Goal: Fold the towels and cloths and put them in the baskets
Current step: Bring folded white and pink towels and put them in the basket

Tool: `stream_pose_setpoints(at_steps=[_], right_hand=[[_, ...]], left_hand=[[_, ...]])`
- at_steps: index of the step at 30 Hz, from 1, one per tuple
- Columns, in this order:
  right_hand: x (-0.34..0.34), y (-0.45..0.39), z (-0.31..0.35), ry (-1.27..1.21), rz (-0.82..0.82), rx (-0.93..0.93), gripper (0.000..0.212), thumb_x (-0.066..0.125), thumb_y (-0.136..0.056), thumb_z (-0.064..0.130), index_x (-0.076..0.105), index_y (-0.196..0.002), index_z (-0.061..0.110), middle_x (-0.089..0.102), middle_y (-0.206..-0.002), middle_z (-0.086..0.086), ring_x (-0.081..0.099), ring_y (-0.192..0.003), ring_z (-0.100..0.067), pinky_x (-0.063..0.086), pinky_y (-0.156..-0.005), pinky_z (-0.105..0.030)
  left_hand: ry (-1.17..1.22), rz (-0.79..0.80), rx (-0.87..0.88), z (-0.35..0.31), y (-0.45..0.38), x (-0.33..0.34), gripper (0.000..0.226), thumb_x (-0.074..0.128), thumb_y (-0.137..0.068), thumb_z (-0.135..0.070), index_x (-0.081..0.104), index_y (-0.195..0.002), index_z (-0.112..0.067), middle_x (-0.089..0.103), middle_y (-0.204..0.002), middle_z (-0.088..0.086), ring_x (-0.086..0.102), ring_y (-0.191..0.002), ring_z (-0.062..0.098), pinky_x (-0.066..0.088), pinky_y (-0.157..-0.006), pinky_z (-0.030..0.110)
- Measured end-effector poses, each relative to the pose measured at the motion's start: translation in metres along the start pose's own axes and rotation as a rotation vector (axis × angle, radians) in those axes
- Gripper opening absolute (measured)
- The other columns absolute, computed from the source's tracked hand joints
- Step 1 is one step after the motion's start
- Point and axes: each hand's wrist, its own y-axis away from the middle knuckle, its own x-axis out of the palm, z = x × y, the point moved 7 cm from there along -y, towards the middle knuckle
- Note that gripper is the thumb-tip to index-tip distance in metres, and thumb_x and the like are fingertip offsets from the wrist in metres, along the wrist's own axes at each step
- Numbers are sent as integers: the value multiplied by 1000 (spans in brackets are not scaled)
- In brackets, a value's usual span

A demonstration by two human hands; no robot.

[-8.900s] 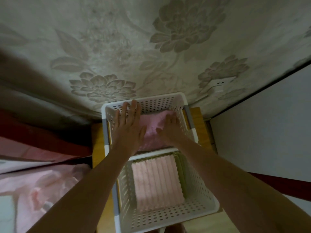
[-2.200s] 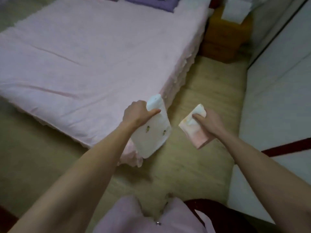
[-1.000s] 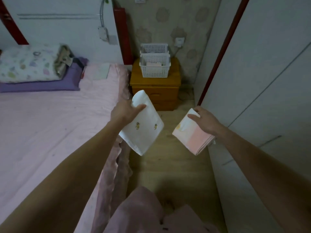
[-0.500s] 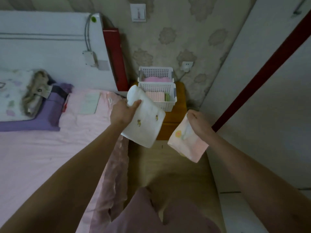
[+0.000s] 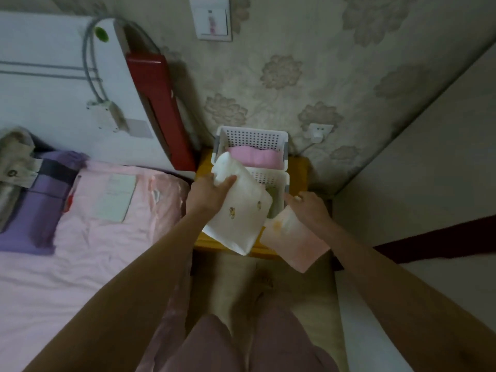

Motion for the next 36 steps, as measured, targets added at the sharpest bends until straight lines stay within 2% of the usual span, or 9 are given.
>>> stream_pose_setpoints(at_steps=[5, 12, 17, 20, 23, 26, 30, 34, 36], right_hand=[[21, -53, -3, -379, 305, 121, 47, 64, -85, 50, 56, -118, 17, 66, -104, 0, 66, -88, -17, 51, -64, -25], [62, -112, -15, -580, 442, 246, 72, 77, -59, 55, 58, -119, 22, 69, -112, -3, 68, -98, -22, 56, -84, -40], [68, -135, -11, -632, 345, 241, 73, 76, -58, 56, 59, -121, 22, 70, -111, -2, 68, -98, -23, 55, -86, -43], [65, -145, -13, -587, 236, 245, 53, 73, -73, 52, 61, -116, 24, 70, -109, -2, 68, -96, -23, 55, -86, -43], [60, -151, -19, -439, 99, 247, 43, 66, -83, 48, 61, -114, 19, 67, -104, 1, 65, -90, -19, 54, -81, -37], [62, -155, -23, -313, 4, 251, 40, 66, -86, 43, 61, -111, 12, 65, -101, -1, 62, -83, -15, 51, -72, -29], [76, -167, -32, -165, -40, 275, 52, 67, -84, 44, 59, -118, 6, 63, -111, -9, 64, -92, -23, 49, -66, -27], [92, -175, -41, -7, -39, 305, 58, 62, -85, 49, 54, -125, 7, 54, -113, -4, 61, -100, -26, 53, -84, -41], [100, -179, -45, -17, -42, 308, 54, 60, -89, 45, 52, -127, 8, 55, -121, -5, 58, -105, -27, 50, -88, -38]], left_hand=[[226, 31, -160, 8, -53, 28, 71, 57, -81, -64, 58, -127, -10, 64, -119, 10, 61, -104, 28, 48, -90, 37], [507, 118, -275, 25, -97, 52, 32, 59, -87, -52, 68, -97, -23, 71, -80, -8, 68, -70, 8, 50, -57, 21], [586, 177, -304, 28, -115, 65, 19, 57, -90, -49, 62, -82, -32, 71, -72, -13, 67, -60, 1, 52, -54, 19], [573, 171, -299, 28, -122, 68, 16, 55, -93, -43, 55, -79, -35, 68, -64, -14, 65, -56, 0, 49, -48, 14], [443, 181, -239, 32, -128, 73, 21, 54, -93, -45, 62, -99, -27, 66, -71, -11, 68, -73, 8, 45, -46, 9], [375, 221, -213, 47, -136, 88, 57, 55, -91, -48, 48, -136, -14, 68, -91, -4, 66, -79, 10, 47, -49, 10], [324, 249, -236, 65, -145, 105, 54, 57, -92, -42, 46, -135, -12, 66, -108, 3, 64, -89, 17, 49, -61, 20], [279, 243, -258, 81, -155, 121, 46, 55, -95, -32, 45, -133, -10, 61, -115, 7, 59, -102, 23, 44, -74, 27], [296, 222, -244, 83, -159, 127, 50, 53, -96, -28, 36, -141, -13, 59, -116, 6, 56, -98, 18, 43, -75, 26]])
